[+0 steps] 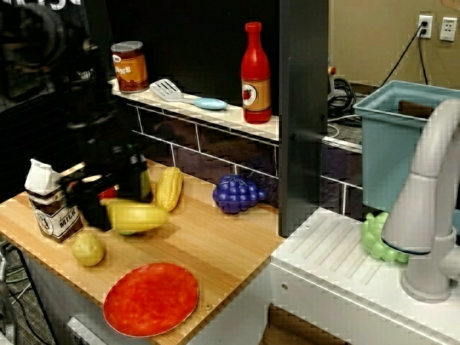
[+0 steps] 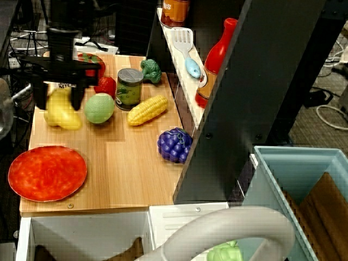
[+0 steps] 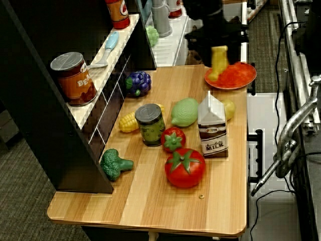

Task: Put banana on plate

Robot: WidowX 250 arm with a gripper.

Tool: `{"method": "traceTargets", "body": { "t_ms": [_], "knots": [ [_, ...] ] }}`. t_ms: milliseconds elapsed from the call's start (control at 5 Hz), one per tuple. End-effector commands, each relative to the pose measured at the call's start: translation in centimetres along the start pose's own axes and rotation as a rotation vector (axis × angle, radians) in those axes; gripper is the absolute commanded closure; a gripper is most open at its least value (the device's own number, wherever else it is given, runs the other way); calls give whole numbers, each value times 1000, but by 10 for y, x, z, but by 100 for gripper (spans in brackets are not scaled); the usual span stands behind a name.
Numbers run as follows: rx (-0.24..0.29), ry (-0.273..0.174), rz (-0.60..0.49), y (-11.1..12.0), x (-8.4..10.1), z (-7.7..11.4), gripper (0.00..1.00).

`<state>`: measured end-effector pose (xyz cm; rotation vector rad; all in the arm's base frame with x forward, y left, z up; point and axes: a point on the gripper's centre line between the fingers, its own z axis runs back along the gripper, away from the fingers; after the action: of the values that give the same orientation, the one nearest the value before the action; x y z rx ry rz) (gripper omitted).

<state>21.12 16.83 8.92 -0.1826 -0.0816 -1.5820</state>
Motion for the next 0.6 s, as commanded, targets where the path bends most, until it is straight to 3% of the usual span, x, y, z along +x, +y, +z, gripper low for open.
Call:
{"method": "traceTargets", "body": {
  "t_ms": [0,200,400],
  "knots": [
    [-4,79,-85,-41,7,-24,100],
    [-13,67,-86,-45,23,-36,100],
    [-55,56,-50,-36,37,-40,100]
  ]
}}
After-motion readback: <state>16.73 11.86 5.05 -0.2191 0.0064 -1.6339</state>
